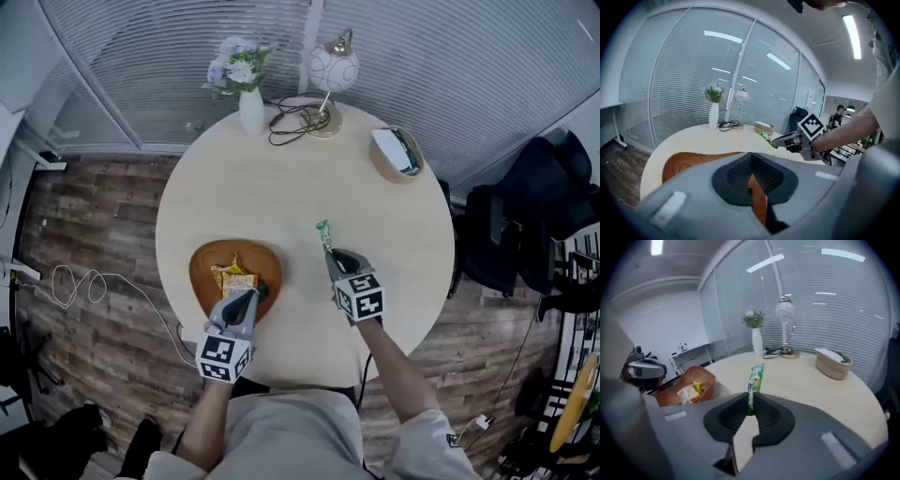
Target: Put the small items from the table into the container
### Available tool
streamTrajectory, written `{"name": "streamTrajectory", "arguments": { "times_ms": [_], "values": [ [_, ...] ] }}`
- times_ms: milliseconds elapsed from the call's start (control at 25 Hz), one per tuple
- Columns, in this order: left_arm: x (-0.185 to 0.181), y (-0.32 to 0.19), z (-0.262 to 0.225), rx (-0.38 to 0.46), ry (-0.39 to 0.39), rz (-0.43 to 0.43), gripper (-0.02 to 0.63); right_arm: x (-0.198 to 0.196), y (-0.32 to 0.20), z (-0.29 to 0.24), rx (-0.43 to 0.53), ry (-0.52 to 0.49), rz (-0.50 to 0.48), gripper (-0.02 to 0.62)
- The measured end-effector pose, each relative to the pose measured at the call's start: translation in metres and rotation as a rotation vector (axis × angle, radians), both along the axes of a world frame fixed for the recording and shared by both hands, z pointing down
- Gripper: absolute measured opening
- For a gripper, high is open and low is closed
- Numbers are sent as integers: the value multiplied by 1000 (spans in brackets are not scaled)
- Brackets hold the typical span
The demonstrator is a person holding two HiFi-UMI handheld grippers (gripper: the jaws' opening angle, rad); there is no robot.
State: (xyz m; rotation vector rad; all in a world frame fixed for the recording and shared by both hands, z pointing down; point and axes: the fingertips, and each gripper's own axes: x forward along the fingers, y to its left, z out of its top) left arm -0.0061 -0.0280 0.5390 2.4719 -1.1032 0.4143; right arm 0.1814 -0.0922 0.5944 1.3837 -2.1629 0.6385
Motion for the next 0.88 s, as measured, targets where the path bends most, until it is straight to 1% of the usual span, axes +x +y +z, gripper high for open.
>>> {"name": "streamTrajectory", "arguments": {
  "times_ms": [120, 240, 320, 400, 520, 640, 760, 840, 880],
  "values": [
    [-30, 0, 0, 2, -11, -32, -5, -75, 6, -15, 11, -61, -122, 34],
    [-59, 3, 0, 2, -20, -67, -5, -142, 22, -18, -13, -94, -230, 34],
    [-76, 6, 0, 2, -20, -90, -5, -176, 32, -10, -53, -97, -270, 34],
    [-90, 7, -1, 5, -17, -111, -5, -199, 40, 3, -103, -91, -287, 34],
    [-104, 9, -3, 8, -13, -133, -6, -219, 50, 24, -177, -60, -298, 34],
    [-114, 12, -5, 10, -6, -145, -6, -226, 57, 39, -225, -14, -301, 35],
    [-118, 12, -7, 14, 3, -146, -5, -227, 55, 42, -211, 48, -307, 39],
    [-118, 11, -8, 17, 9, -143, -6, -225, 52, 37, -187, 68, -306, 85],
    [-117, 10, -8, 19, 12, -140, -5, -223, 52, 32, -176, 60, -297, 102]
  ]
}}
